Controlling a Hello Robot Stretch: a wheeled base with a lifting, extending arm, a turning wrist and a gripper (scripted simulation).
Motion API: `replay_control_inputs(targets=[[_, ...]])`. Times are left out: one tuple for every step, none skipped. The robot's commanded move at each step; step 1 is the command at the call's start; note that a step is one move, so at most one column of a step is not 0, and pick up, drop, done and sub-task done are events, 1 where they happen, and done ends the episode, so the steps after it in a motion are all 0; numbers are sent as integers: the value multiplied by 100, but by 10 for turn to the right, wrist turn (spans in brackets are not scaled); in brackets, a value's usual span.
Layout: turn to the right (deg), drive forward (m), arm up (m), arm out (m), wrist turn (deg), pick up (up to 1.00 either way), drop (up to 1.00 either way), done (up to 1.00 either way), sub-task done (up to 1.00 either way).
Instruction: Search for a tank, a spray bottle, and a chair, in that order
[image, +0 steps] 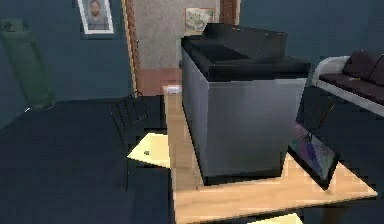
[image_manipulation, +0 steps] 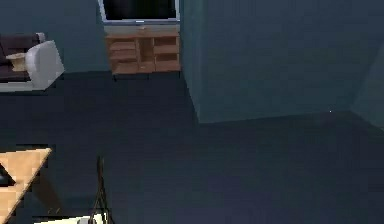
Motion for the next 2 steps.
replay_control_inputs(targets=[[0, 0, 0, 0, 0, 0, 0, 0, 100], [-450, 0, 0, 0, 0, 0, 0, 0, 0]])
